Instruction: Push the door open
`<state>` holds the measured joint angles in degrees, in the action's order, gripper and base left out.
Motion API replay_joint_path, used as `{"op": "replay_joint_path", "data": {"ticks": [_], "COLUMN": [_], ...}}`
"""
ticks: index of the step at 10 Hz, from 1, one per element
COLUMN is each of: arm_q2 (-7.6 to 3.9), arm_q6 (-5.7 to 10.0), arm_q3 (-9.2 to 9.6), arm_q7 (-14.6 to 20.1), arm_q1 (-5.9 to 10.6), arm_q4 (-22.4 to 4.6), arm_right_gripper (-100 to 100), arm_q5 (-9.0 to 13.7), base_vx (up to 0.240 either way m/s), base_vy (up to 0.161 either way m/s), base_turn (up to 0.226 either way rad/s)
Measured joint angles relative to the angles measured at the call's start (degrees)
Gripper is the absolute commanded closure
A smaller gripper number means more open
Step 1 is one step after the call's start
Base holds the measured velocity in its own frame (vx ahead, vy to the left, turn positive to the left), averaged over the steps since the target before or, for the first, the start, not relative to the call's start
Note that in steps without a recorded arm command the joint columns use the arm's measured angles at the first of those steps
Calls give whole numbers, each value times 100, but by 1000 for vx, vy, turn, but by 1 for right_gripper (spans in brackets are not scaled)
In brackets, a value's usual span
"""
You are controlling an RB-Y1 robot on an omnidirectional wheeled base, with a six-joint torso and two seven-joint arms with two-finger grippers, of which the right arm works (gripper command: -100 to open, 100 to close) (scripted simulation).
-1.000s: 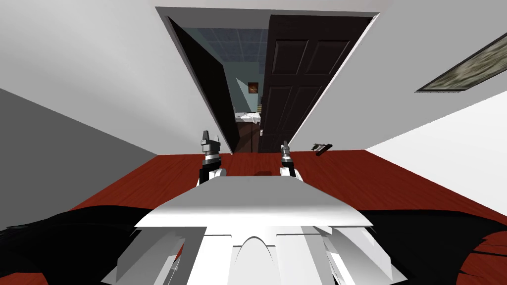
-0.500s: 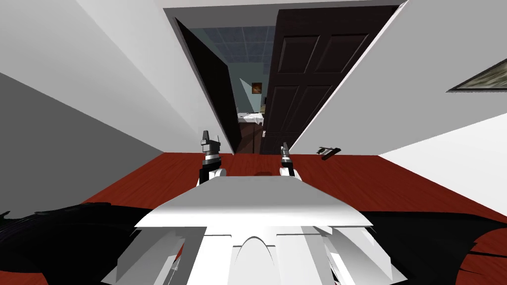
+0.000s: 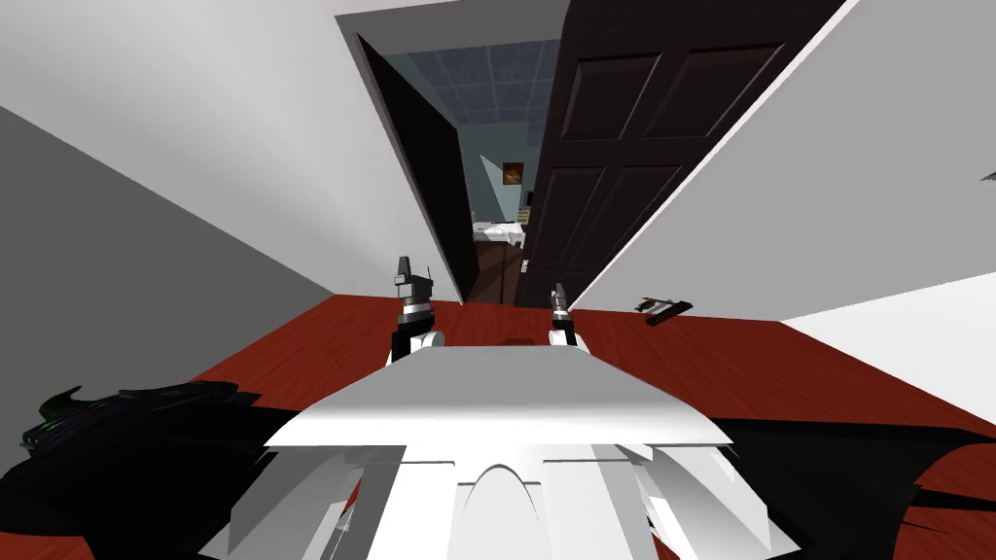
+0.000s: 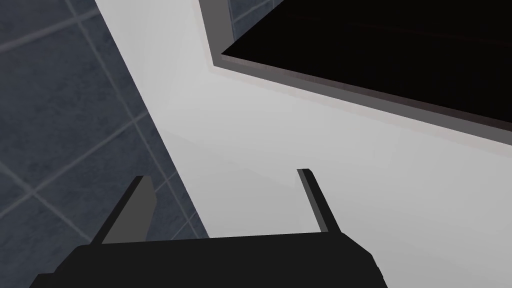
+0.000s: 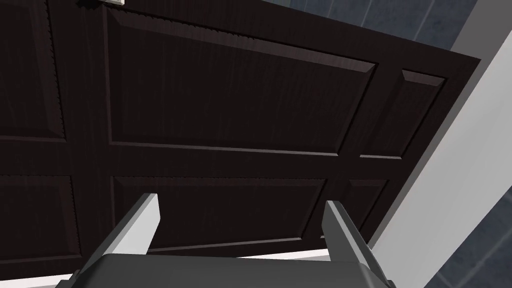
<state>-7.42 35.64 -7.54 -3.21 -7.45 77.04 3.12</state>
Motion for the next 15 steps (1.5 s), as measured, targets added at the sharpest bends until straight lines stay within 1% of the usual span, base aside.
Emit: {"op": "replay_joint_path", "data": {"ticks": [2, 3, 4, 7, 9, 10, 14, 15], "arm_q2": [-51, -51, -47, -95, -107, -117, -160, -190], "arm_q6": [75, 114, 144, 289, 394, 414, 596, 653], "arm_q3": [-61, -84, -94, -154, -204, -224, -317, -340], "arm_q7": [42, 49, 48, 101, 115, 131, 183, 206], "arm_q1": [161, 225, 260, 398, 560, 587, 849, 930], "arm_q4": [-358, -521, -641, -1135, -1532, -1649, -2360, -2561], "arm_right_gripper": [-100, -100, -100, -100, -100, -100, -100, -100], "arm_q5": [77, 109, 122, 211, 275, 307, 432, 464], "base_vx": [103, 64, 54, 97, 105, 104, 100, 87], "base_vy": [-13, -11, 0, -10, -5, -20, -16, -18], "base_turn": [128, 26, 79, 115, 121, 100, 99, 97]}}
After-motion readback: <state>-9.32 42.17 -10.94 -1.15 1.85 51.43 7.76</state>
